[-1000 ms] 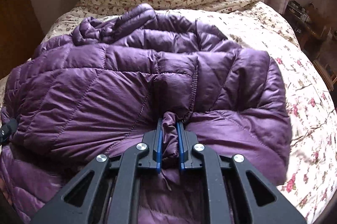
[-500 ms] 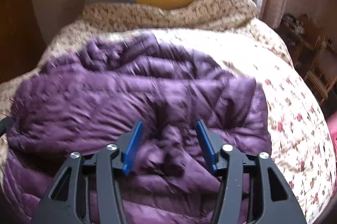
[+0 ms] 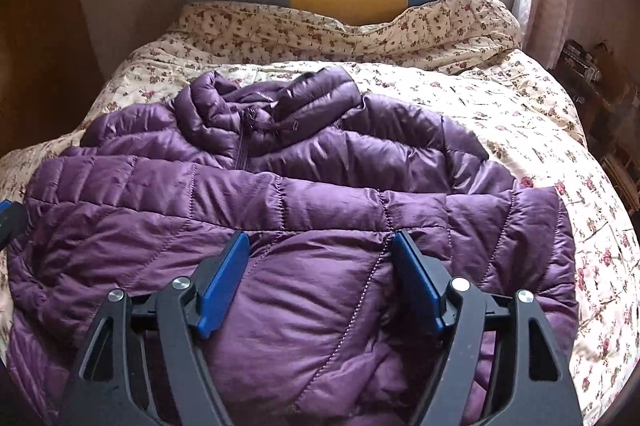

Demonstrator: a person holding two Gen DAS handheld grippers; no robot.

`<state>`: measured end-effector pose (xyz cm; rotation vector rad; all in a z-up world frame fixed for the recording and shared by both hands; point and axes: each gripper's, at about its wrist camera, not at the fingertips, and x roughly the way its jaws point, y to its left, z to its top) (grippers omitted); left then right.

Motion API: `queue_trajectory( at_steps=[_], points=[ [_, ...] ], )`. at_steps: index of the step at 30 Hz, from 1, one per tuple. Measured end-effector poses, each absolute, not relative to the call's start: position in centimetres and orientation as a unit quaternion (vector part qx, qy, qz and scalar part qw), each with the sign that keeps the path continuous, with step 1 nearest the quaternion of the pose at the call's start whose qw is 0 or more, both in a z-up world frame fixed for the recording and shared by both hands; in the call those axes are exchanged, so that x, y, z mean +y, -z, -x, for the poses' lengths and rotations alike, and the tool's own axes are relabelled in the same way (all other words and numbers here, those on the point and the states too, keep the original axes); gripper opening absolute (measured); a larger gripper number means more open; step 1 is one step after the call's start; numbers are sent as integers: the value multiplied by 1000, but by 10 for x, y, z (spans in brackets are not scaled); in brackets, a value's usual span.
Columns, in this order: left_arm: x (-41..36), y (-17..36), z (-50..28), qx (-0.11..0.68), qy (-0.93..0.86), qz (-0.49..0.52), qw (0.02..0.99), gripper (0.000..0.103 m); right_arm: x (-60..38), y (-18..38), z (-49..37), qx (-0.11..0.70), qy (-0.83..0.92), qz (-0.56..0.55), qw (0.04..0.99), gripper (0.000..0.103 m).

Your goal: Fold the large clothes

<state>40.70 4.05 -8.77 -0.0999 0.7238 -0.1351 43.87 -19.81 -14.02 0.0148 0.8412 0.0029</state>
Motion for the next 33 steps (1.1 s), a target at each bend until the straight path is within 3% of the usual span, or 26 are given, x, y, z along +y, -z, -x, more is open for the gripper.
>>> queue_trajectory(
  at_steps=[20, 25, 33],
  points=[
    [43, 114, -428, 369, 77, 28, 926, 71, -200, 166, -445, 414, -11, -8, 910, 78],
    [60, 143, -452, 417, 74, 72, 903, 72, -200, 172, -447, 421, -14, -7, 907, 78],
    [64, 154, -455, 417, 76, 91, 901, 72, -201, 174, -448, 423, -13, -5, 906, 78]
  ],
)
